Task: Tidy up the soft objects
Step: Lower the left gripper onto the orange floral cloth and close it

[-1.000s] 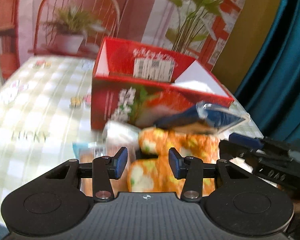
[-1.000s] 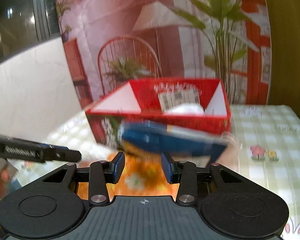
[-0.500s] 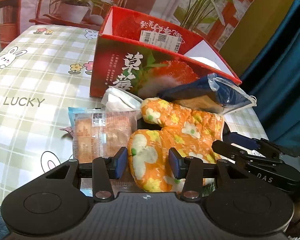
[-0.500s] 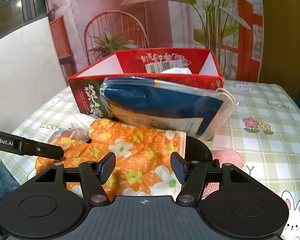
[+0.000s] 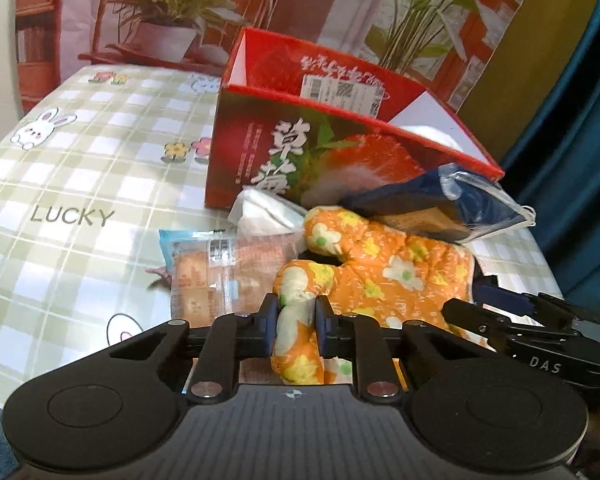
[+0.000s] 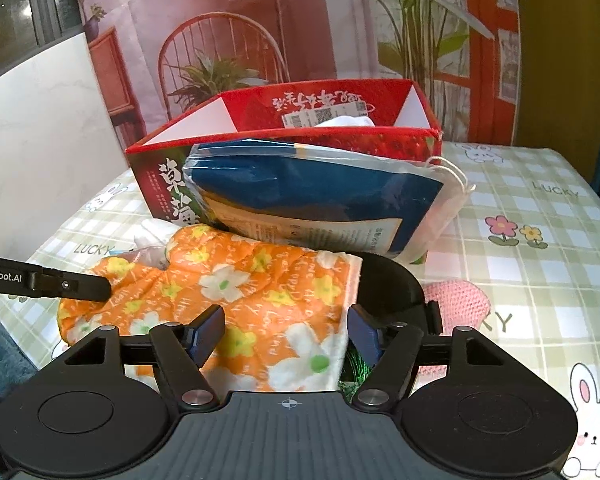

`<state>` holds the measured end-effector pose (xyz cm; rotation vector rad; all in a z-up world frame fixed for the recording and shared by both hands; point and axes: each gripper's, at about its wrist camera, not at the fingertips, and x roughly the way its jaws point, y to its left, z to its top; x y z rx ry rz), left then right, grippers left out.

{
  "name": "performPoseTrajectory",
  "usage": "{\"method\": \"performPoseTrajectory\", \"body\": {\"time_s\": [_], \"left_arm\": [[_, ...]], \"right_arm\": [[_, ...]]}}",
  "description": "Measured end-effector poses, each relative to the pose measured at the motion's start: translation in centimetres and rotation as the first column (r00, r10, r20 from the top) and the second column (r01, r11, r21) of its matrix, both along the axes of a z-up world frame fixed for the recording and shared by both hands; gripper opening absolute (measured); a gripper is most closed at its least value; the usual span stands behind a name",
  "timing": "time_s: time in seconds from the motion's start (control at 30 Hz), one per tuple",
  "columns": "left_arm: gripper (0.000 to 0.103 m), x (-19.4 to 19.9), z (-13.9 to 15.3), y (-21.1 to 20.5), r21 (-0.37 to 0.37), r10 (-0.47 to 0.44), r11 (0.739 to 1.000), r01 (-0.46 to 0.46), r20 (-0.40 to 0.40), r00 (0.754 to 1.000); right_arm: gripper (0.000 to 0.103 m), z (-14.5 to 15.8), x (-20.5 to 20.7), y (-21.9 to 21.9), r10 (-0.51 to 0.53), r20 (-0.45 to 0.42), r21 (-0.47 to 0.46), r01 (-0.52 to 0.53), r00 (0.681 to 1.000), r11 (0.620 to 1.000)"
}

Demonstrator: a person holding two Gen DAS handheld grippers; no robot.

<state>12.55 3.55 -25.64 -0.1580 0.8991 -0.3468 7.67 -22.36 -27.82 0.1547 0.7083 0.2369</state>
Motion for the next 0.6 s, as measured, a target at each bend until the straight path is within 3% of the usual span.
{"method": "performPoseTrajectory", "body": {"time_s": [0.23, 0.6], "left_arm": [[0.021, 0.3, -0.8, 0.1, -0.004, 0.005, 1.0, -0.005, -0.038, 0.999], [0.022, 0.3, -1.2, -0.3, 0.01, -0.009, 1.0, 0.01, -0.034, 0.999]], "right_arm": [[0.068, -0.8, 0.3, -0.6, -0.011, -0.028, 0.035, 0.012, 1.0, 0.999], [0.068, -2.3, 1.1, -0.9, -0.014, -0.016, 0.081, 0.015, 1.0, 0.997]]}}
